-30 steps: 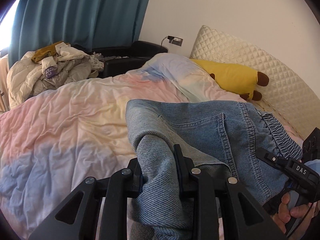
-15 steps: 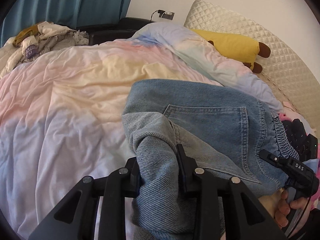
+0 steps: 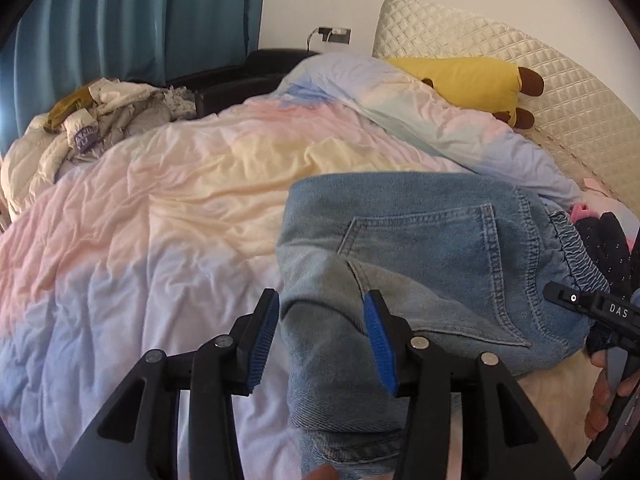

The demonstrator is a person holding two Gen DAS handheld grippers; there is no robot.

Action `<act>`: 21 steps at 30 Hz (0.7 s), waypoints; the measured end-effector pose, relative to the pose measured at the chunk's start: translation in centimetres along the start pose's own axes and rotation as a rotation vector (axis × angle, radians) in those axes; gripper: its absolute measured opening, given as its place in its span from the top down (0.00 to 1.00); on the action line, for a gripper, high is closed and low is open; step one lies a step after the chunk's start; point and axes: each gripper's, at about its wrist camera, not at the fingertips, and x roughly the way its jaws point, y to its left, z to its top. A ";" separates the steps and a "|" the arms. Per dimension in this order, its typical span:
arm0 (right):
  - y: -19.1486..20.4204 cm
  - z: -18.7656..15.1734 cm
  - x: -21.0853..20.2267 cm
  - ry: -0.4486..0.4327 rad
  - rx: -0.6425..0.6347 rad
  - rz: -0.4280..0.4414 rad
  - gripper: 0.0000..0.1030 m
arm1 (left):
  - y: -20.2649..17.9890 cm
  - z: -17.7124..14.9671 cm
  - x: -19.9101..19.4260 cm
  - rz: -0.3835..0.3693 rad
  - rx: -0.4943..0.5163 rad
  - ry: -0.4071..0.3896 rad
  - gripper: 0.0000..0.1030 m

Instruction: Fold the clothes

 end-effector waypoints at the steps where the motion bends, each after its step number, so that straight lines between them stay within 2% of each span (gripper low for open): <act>1: 0.3 0.2 -0.3 -0.007 -0.019 -0.026 0.36 | -0.1 0.2 -1.1 0.008 0.007 -0.017 0.56; 5: 0.9 -0.2 -2.8 -0.053 -0.078 -0.102 0.35 | -0.5 1.2 -5.2 -0.005 0.026 -0.053 0.55; 8: 1.7 -0.8 -5.6 -0.103 -0.105 -0.107 0.35 | -1.1 1.7 -8.0 -0.001 0.054 -0.066 0.55; 13: 4.4 -1.0 -10.6 -0.135 -0.176 -0.115 0.34 | -1.6 2.2 -13.1 0.073 0.081 -0.106 0.55; 21: 10.0 -2.9 -16.4 -0.183 -0.268 -0.108 0.34 | -0.3 1.3 -21.1 0.088 0.040 -0.154 0.55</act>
